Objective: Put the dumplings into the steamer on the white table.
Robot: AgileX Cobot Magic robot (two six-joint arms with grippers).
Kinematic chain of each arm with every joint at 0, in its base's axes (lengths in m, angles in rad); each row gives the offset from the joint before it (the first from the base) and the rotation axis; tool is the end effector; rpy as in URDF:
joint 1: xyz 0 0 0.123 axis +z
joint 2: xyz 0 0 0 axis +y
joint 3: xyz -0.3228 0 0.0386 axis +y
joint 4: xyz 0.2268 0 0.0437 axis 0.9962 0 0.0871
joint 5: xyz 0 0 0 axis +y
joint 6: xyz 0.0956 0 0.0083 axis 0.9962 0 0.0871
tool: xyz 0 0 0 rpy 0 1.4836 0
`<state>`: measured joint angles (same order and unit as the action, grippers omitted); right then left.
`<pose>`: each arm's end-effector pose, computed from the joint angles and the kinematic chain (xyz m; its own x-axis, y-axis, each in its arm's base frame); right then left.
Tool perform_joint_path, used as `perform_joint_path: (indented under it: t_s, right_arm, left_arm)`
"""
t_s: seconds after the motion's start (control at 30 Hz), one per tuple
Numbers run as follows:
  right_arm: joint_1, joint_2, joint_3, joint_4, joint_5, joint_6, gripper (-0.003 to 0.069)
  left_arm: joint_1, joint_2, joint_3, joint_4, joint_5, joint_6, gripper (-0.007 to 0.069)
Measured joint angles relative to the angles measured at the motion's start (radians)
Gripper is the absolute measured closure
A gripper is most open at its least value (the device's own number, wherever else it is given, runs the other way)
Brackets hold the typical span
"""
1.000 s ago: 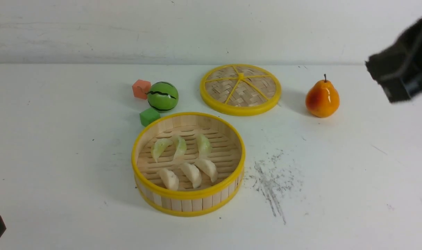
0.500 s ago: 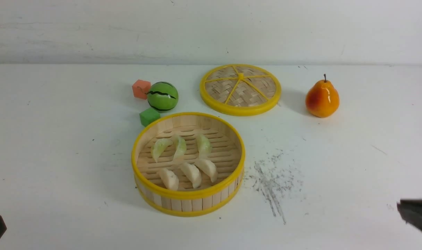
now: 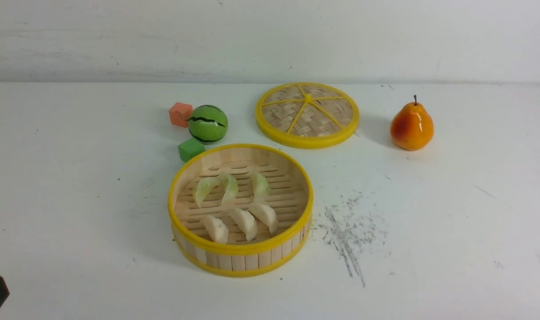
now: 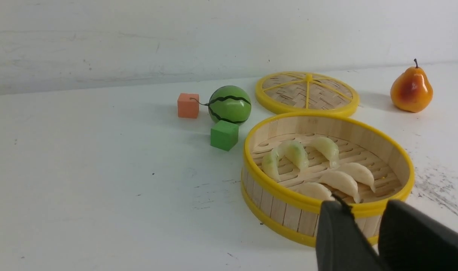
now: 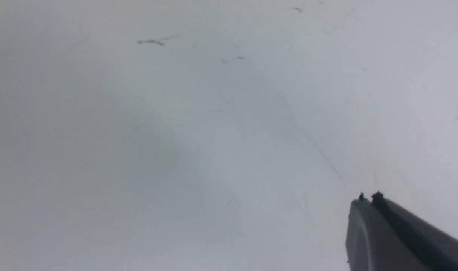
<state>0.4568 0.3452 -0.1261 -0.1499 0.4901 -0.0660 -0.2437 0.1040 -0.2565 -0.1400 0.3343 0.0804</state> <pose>0.0193 0.0020 0.2065 -0.4327 -0.4318 -0.7914 -0.4833 0.8521 -0.2007 -0.0050 -0.0033 0.2637 -0.1034 -0.0277 -0.9943 0.2803 0.9583 -0.0559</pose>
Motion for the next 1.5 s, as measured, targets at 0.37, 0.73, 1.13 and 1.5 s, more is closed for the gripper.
perform_joint_path:
  t_s: [0.37, 0.73, 1.13, 1.5]
  right_arm:
    - [-0.312, -0.356, 0.148, 0.071, -0.13, 0.075, 0.0664]
    - [-0.418, -0.356, 0.145, 0.168, -0.115, 0.102, 0.0664]
    - [-0.418, -0.356, 0.145, 0.176, -0.115, 0.102, 0.0661]
    - [-0.418, -0.356, 0.145, 0.177, -0.115, 0.105, 0.0652]
  left_arm:
    - [0.0, 0.0, 0.0, 0.0, 0.001, 0.0, 0.0442]
    - [0.0, 0.0, 0.001, 0.001, 0.005, 0.0, 0.044]
    - [0.0, 0.0, 0.001, 0.001, 0.006, 0.0, 0.0421]
    - [0.0, 0.0, 0.001, 0.001, 0.008, 0.0, 0.0409]
